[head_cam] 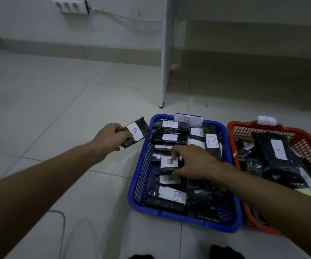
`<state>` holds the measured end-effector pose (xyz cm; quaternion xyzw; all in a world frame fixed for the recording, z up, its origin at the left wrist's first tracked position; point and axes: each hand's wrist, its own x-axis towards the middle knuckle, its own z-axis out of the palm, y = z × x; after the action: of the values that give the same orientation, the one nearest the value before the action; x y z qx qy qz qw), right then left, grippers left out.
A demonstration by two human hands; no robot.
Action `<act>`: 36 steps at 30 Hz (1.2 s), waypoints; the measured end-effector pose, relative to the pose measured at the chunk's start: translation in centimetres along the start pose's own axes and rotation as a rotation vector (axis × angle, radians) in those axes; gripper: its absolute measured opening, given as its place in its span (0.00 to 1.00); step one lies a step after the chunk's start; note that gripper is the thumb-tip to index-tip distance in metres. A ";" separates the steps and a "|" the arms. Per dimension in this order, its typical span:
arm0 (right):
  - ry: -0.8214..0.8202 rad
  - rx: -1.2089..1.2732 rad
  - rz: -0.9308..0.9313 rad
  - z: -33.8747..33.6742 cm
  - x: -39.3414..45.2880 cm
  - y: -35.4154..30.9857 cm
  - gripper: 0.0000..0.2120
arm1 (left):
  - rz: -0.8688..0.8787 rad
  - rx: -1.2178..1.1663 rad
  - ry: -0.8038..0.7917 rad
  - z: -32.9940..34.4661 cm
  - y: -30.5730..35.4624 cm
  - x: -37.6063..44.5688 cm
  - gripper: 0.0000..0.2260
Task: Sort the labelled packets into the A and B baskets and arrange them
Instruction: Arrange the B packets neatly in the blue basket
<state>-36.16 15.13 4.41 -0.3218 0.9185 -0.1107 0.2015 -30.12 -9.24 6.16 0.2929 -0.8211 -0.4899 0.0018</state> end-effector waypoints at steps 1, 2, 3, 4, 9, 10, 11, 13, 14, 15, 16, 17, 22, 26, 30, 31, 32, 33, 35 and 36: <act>-0.030 -0.030 -0.018 0.6 0.6 -0.5 0.20 | -0.014 -0.034 -0.031 0.1 -0.3 -0.2 0.06; -0.044 -0.056 -0.038 1.2 1.2 -1.0 0.19 | -0.022 -0.054 -0.064 0.2 -0.6 -0.4 0.06; -0.050 -0.074 -0.058 1.8 1.8 -1.4 0.19 | -0.025 -0.062 -0.095 0.5 -0.9 -0.6 0.05; -0.053 -0.083 -0.073 2.4 2.2 -1.6 0.19 | -0.026 -0.060 -0.121 0.7 -1.2 -0.8 0.05; -0.015 -0.062 -0.101 4.6 3.3 -1.7 0.18 | -0.013 -0.024 -0.197 1.7 -2.2 -1.0 0.07; -0.005 -0.053 -0.108 4.7 3.2 -1.7 0.19 | -0.006 -0.018 -0.207 1.8 -2.2 -0.9 0.07; 0.003 -0.047 -0.118 4.7 3.1 -1.6 0.19 | 0.000 -0.014 -0.213 1.9 -2.2 -0.9 0.07; 0.007 -0.040 -0.146 4.7 2.8 -1.6 0.20 | 0.008 -0.013 -0.218 1.9 -2.1 -0.9 0.07; 0.005 -0.036 -0.149 4.8 2.7 -1.6 0.22 | 0.010 -0.012 -0.218 1.8 -2.1 -1.0 0.08; 0.004 -0.039 -0.137 4.7 2.6 -1.5 0.25 | 0.012 -0.010 -0.218 1.8 -2.1 -1.1 0.08; -0.001 -0.049 -0.107 4.6 2.6 -1.4 0.27 | 0.014 -0.004 -0.220 1.7 -2.1 -1.2 0.08; -0.016 -0.082 -0.070 4.3 2.5 -1.3 0.28 | 0.017 0.001 -0.224 1.7 -2.1 -1.2 0.07; -0.217 -0.440 -0.018 3.8 2.2 -0.5 0.23 | 0.020 0.026 -0.243 2.2 -2.0 -1.5 0.07; -0.244 -0.487 -0.032 4.4 2.3 -0.1 0.25 | 0.016 0.025 -0.226 2.3 -1.8 -1.4 0.06; -0.191 -0.428 -0.037 3.9 2.5 0.1 0.26 | 0.003 0.001 -0.233 2.3 -1.7 -1.3 0.06; -0.165 -0.392 -0.038 3.9 2.5 0.1 0.27 | 0.001 -0.002 -0.235 2.3 -1.7 -1.2 0.06; -0.140 -0.358 -0.038 4.0 2.5 0.0 0.27 | 0.000 -0.005 -0.235 2.3 -1.7 -1.2 0.06; -0.116 -0.331 -0.041 4.1 2.4 -0.1 0.26 | -0.002 -0.007 -0.236 2.3 -1.7 -1.1 0.06; -0.083 -0.289 -0.034 4.2 2.4 -0.3 0.24 | -0.003 -0.008 -0.236 2.3 -1.6 -1.1 0.06; -0.073 -0.262 -0.023 4.3 2.3 -0.4 0.25 | -0.003 -0.008 -0.235 2.3 -1.6 -1.1 0.06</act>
<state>-35.70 13.00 0.05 -0.3597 0.9134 0.0198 0.1897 -29.10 -7.43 3.98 0.2347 -0.8132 -0.5242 -0.0942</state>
